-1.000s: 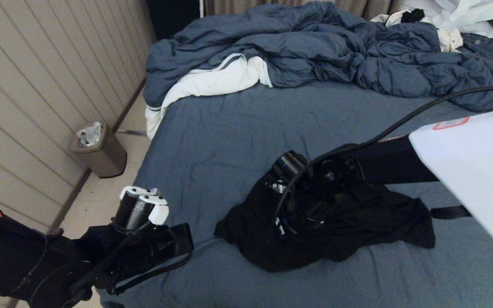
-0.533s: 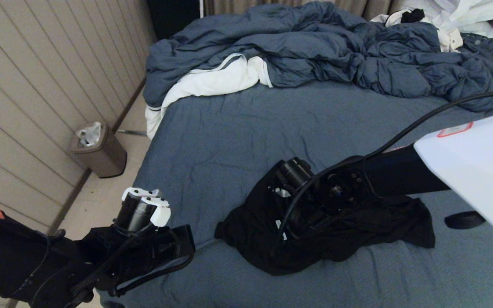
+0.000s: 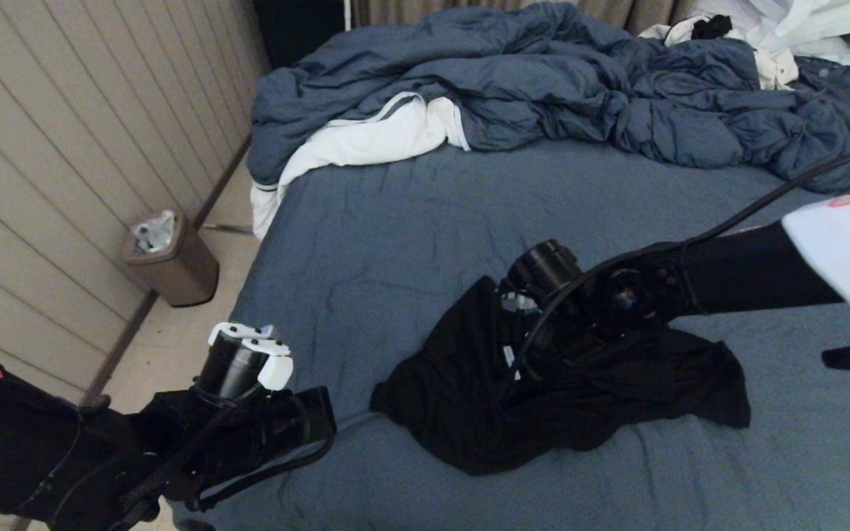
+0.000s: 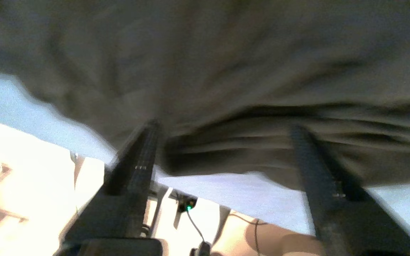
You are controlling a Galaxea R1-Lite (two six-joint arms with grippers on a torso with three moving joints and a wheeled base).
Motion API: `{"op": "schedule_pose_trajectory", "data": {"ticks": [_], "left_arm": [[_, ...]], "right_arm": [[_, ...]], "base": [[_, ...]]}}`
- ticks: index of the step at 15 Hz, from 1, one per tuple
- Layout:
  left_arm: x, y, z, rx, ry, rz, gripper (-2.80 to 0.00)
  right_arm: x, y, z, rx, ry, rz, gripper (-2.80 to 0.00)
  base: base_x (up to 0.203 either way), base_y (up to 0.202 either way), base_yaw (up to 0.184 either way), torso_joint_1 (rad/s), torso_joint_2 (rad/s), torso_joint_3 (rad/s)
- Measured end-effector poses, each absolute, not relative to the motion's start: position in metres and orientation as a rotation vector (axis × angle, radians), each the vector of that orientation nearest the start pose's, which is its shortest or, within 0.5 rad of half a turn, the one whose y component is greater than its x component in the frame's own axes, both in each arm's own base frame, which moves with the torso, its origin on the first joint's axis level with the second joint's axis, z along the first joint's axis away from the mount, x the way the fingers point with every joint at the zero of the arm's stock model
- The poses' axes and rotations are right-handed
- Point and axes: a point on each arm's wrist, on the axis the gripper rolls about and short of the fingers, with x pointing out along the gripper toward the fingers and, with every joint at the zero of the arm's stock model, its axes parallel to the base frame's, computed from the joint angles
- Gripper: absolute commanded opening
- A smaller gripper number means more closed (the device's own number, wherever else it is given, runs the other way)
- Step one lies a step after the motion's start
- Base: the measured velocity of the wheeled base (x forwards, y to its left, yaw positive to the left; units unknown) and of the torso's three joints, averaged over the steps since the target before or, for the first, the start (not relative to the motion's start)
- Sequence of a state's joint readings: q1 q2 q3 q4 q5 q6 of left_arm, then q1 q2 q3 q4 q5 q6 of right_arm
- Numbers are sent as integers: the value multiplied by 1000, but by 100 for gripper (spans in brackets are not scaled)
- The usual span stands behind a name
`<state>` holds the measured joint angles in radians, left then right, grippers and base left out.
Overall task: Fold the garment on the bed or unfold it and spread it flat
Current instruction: Unford the black T-shirt
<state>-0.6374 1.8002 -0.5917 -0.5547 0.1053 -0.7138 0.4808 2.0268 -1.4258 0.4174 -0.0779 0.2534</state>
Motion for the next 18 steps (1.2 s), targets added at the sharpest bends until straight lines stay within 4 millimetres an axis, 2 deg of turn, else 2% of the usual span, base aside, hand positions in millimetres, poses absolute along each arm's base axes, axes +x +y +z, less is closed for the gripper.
{"op": "schedule_pose_trajectory", "data": {"ticks": [3, 7, 10, 14, 17, 18], "left_arm": [[227, -164, 101, -444, 736, -272, -280], [239, -170, 120, -449, 671, -296, -280], [258, -188, 140, -415, 646, -326, -280], [278, -234, 173, -390, 646, -404, -280], [289, -274, 182, -364, 667, -458, -280], [292, -285, 180, -352, 676, -469, -280]], "right_arm": [[339, 113, 166, 6, 973, 129, -280], [333, 39, 168, 50, 951, -18, -280], [339, -6, 162, 33, 878, -79, -280], [339, -17, 136, 17, 888, -63, -280], [341, -23, 121, 20, 852, -79, -280], [338, -29, 121, 21, 850, -90, 0]], "base": [[0, 0, 0, 0, 0, 0], [0, 0, 0, 0, 0, 0], [0, 0, 0, 0, 0, 0], [0, 0, 0, 0, 0, 0], [0, 0, 0, 0, 0, 0], [0, 0, 0, 0, 0, 0]]}}
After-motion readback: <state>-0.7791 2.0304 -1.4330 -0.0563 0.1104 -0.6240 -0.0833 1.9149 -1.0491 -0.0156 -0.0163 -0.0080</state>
